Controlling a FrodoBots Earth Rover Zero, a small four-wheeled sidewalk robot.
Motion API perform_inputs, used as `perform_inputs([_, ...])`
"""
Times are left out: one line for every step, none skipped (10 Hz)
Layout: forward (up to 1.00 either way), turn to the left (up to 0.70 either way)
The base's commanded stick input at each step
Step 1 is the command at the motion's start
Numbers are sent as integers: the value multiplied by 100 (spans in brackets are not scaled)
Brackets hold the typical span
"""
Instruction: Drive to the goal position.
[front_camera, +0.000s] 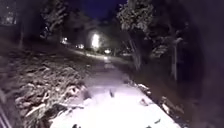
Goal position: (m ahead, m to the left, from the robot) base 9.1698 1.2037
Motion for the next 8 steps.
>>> perform_inputs([30, 1])
perform_inputs([30, 0])
perform_inputs([30, 0])
perform_inputs([30, 0])
perform_inputs([30, 0])
perform_inputs([30, 0])
perform_inputs([30, 0])
perform_inputs([30, 0])
